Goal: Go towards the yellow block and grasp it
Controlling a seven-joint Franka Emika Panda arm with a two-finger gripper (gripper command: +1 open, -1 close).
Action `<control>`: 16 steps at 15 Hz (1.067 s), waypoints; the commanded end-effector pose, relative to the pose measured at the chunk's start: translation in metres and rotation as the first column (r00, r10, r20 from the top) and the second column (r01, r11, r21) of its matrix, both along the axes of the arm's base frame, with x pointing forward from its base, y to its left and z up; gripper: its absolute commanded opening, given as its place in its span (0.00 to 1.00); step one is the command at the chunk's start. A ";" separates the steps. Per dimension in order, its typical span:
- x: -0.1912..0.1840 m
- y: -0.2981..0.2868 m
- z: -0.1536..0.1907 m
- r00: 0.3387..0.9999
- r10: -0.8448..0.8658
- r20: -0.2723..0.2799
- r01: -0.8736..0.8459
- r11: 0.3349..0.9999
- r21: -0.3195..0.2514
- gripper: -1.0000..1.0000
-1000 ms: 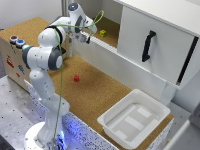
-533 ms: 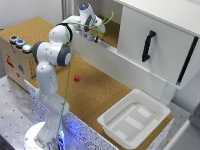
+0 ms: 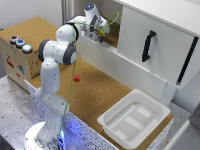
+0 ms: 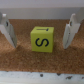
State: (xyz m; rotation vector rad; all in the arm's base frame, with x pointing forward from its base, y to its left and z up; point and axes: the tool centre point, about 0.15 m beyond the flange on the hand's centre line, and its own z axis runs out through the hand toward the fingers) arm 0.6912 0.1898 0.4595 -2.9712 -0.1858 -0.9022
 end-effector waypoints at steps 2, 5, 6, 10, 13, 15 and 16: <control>0.028 -0.002 -0.001 0.999 -0.036 -0.032 0.034 0.997 -0.067 0.00; 0.027 -0.002 -0.005 0.999 -0.036 -0.039 0.033 0.997 -0.070 0.00; 0.028 -0.001 -0.004 0.999 -0.034 -0.034 0.032 0.997 -0.071 0.00; 0.026 0.002 0.003 1.000 -0.010 -0.001 0.010 0.996 -0.083 0.00; 0.011 0.007 0.010 1.000 0.003 0.023 -0.001 0.997 -0.080 0.00; -0.007 0.008 0.016 0.999 0.006 0.040 -0.003 0.998 -0.062 0.00; -0.017 0.009 0.020 0.999 0.011 0.047 -0.008 0.998 -0.058 0.00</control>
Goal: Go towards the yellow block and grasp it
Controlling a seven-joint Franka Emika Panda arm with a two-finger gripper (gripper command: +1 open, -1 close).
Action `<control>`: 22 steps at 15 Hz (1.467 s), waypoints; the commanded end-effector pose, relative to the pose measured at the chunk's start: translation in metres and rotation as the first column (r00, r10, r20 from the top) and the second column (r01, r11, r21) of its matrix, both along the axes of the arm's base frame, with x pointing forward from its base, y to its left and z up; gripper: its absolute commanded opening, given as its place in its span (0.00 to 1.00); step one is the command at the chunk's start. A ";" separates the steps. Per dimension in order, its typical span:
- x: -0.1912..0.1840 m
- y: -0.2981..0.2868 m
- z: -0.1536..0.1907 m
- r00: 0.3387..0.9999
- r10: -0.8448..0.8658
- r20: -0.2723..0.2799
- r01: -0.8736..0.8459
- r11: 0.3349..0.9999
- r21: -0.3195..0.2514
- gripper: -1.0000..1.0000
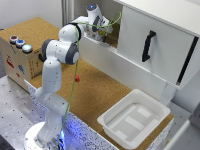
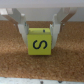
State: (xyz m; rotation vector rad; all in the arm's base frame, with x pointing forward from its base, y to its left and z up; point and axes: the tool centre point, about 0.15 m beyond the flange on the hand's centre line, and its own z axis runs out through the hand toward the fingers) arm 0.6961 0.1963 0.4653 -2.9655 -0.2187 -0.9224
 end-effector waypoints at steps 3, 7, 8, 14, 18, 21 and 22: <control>-0.058 0.006 0.027 0.997 0.029 0.067 -0.028 0.999 -0.023 0.00; -0.104 0.024 0.044 0.986 0.142 0.092 -0.142 0.990 -0.006 0.00; -0.115 0.029 0.047 0.980 0.174 0.095 -0.174 0.985 -0.009 0.00; -0.174 0.063 0.035 0.926 0.378 0.019 -0.378 0.925 0.020 0.00; -0.218 0.102 0.020 0.834 0.551 -0.033 -0.550 0.834 0.044 0.00; -0.244 0.144 0.012 0.716 0.696 -0.057 -0.695 0.718 0.028 0.00; -0.251 0.158 0.008 0.654 0.753 -0.070 -0.755 0.656 0.013 0.00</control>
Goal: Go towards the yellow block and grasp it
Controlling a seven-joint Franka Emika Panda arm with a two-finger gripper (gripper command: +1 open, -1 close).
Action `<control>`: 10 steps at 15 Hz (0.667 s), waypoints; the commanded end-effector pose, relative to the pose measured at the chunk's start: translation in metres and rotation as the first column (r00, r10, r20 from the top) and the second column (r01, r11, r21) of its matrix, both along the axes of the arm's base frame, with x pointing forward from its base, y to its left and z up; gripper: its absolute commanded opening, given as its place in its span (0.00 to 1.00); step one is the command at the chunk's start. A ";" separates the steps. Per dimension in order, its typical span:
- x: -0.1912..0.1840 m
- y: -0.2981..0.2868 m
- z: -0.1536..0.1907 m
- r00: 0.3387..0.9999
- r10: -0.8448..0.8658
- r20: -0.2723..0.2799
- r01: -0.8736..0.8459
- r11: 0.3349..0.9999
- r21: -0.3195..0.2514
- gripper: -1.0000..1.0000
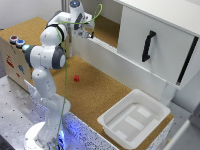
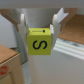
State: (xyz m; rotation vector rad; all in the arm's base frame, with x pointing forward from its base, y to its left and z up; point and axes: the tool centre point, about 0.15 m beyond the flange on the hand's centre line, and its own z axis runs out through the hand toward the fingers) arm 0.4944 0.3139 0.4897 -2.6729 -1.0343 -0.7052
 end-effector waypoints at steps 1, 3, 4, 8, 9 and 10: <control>-0.057 0.054 -0.021 0.945 0.327 0.006 -0.327 0.945 -0.013 0.00; -0.067 0.075 -0.025 0.902 0.431 -0.008 -0.431 0.902 0.003 0.00; -0.070 0.081 -0.027 0.886 0.463 -0.019 -0.463 0.886 0.007 0.00; -0.101 0.124 -0.041 0.757 0.651 -0.058 -0.646 0.759 0.083 0.00; -0.109 0.133 -0.045 0.727 0.683 -0.062 -0.676 0.729 0.103 0.00; -0.116 0.141 -0.049 0.699 0.711 -0.069 -0.701 0.702 0.125 0.00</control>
